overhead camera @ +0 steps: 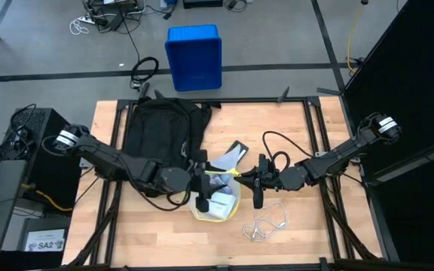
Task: Unpack backpack
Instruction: Close the zip lock bag
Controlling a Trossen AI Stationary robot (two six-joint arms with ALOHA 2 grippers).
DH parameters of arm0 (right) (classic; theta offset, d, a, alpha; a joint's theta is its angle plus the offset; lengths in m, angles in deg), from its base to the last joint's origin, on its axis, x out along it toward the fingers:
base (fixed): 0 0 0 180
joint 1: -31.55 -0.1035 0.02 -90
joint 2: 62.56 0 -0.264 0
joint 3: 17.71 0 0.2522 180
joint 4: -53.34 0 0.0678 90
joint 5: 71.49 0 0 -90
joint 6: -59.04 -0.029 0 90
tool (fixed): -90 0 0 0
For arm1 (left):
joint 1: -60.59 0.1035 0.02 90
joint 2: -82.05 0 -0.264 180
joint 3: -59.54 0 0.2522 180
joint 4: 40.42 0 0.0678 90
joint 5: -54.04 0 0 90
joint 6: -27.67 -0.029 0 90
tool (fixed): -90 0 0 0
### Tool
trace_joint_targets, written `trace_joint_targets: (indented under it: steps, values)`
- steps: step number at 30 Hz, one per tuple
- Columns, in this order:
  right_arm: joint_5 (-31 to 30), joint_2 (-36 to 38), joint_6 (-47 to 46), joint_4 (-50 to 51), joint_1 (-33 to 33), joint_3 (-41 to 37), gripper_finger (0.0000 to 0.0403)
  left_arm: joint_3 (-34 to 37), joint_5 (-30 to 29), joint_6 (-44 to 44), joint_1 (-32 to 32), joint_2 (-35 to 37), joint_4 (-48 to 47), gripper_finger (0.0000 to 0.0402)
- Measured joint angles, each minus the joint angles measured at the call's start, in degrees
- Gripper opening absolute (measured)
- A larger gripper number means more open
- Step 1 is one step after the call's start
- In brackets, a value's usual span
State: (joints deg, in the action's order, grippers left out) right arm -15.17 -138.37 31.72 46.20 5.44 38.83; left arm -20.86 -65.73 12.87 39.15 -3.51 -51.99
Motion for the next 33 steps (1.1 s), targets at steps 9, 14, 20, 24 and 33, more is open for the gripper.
trace_joint_targets:
  steps: [9,14,20,24,33]
  values:
    - [0.45,0.00,0.87,0.15,0.00,0.00,0.0000,0.00,6.11,-5.66,2.28,-0.86,1.22,0.0199]
    - [0.62,0.00,0.93,0.28,0.01,0.00,0.0000,0.00,10.06,-7.98,4.02,-2.40,1.62,0.0198]
    - [0.89,0.00,0.94,1.30,0.02,0.00,0.0000,0.00,12.88,-10.51,5.05,-3.01,5.40,0.0198]
    - [0.89,0.00,0.94,1.79,0.22,0.00,0.0000,0.00,14.73,-10.67,6.11,-2.99,6.30,0.0198]
    - [3.19,0.00,1.48,1.93,1.64,0.00,0.0000,0.00,19.11,-13.16,9.31,-6.89,8.33,0.0198]
